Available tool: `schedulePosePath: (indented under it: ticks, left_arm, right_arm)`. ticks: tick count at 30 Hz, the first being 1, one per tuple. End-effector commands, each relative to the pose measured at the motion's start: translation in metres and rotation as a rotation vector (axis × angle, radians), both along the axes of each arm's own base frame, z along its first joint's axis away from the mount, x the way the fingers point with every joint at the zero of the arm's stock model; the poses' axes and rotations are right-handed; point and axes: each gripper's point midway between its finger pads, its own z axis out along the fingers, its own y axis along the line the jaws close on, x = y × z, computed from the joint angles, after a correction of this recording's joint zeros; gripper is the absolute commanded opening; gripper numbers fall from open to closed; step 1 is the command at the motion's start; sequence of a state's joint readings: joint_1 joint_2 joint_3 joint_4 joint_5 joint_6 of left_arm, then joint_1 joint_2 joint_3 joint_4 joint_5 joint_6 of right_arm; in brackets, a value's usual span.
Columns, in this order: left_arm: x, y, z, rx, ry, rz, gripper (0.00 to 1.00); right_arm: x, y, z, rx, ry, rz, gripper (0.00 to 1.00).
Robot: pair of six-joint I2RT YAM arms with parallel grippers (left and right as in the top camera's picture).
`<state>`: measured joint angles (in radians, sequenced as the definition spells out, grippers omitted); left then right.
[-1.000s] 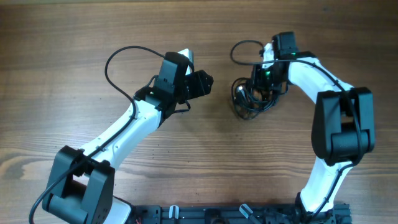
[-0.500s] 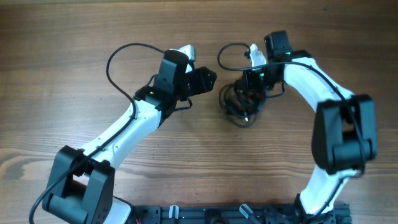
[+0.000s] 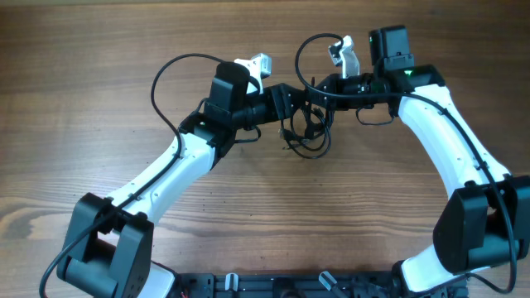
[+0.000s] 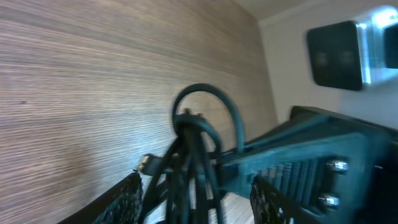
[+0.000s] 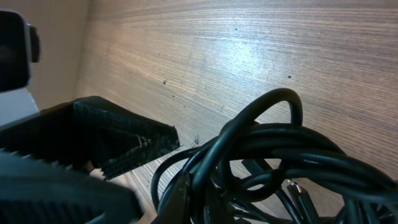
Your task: Untangle cables
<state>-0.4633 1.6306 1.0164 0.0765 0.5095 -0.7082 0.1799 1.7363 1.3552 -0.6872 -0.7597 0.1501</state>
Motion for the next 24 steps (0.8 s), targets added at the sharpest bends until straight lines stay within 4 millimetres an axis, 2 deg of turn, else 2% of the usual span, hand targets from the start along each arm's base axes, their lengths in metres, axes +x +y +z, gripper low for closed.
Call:
schedulePosePath:
  ticks: [1, 6, 11, 14, 18, 24]
  left_arm:
    - [-0.009, -0.012, 0.005, -0.039, 0.005, -0.063, 0.58]
    - [-0.018, -0.021, 0.001, -0.027, 0.019, -0.083, 0.56]
    - [-0.025, -0.02, -0.021, 0.071, 0.067, -0.029, 0.51]
    - [-0.026, -0.017, -0.027, 0.099, 0.082, -0.012, 0.48]
    - [-0.023, -0.014, -0.029, 0.113, 0.075, 0.011, 0.47]
    - [-0.02, -0.001, -0.042, 0.184, 0.099, 0.074, 0.49]
  right_arm:
    - [-0.004, 0.005, 0.012, 0.041, 0.001, 0.014, 0.04]
    - [-0.004, 0.005, 0.012, 0.052, 0.038, -0.017, 0.04]
    - [-0.005, 0.005, 0.014, 0.076, 0.064, -0.029, 0.04]
    - [-0.006, 0.002, 0.022, 0.137, 0.078, -0.017, 0.04]
    - [-0.009, -0.002, 0.039, 0.253, 0.092, 0.012, 0.04]
    - [-0.019, -0.015, 0.082, 0.517, 0.089, 0.103, 0.04]
